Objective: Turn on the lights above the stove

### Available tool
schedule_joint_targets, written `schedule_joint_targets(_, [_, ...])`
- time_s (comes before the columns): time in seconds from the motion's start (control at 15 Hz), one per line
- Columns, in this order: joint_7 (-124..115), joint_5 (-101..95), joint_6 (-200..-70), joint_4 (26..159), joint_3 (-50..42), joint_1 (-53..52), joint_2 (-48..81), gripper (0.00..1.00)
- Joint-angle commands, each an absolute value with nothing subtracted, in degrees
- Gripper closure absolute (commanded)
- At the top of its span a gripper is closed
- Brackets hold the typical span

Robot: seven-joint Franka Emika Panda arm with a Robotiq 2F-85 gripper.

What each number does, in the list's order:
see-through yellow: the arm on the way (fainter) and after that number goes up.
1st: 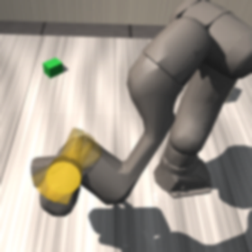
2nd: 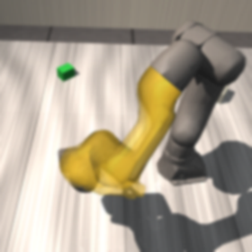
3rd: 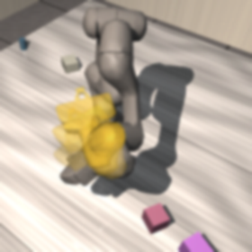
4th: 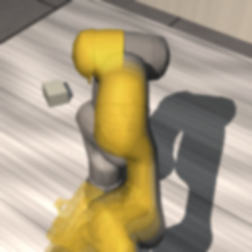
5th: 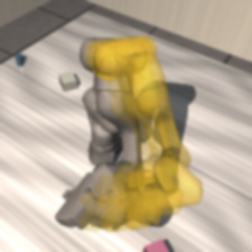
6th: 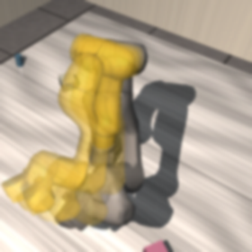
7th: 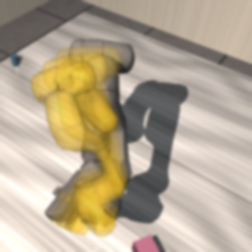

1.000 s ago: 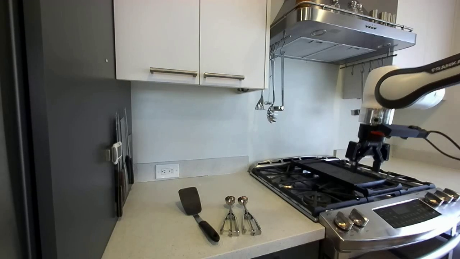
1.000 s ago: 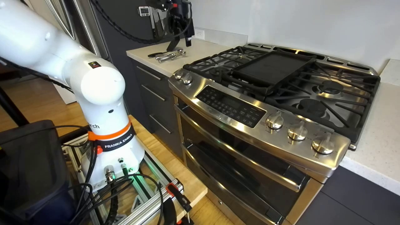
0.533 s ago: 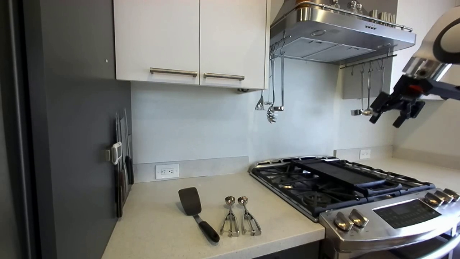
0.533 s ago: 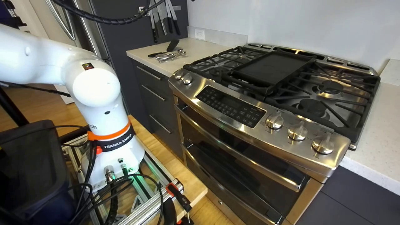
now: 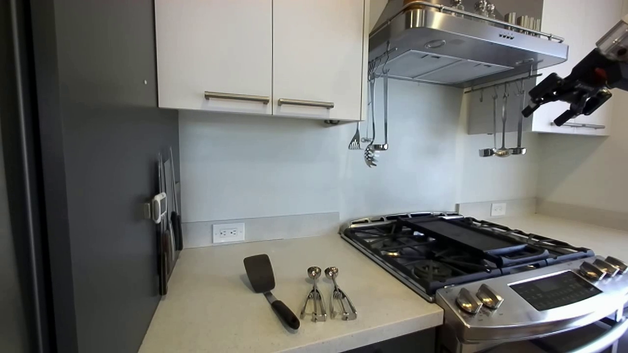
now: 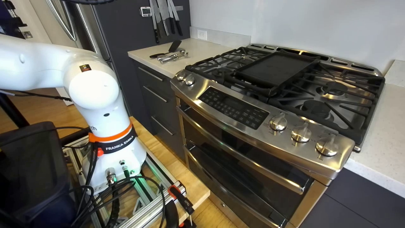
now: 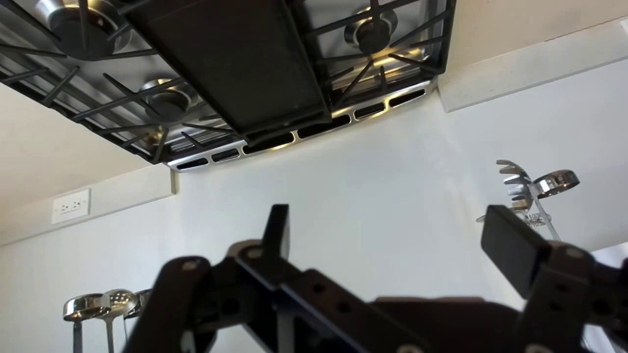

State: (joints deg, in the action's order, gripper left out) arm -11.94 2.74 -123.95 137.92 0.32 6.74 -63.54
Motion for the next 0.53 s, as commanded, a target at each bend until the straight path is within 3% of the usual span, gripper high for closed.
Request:
schedule_joint_targets(0.0, [-11.8,2.9,-123.8,137.8,0.5,6.9,-63.3,0.00])
schedule_joint_targets(0.47, [-6.7,0.0,-137.2,131.1,-2.6,7.9,-60.8,0.00])
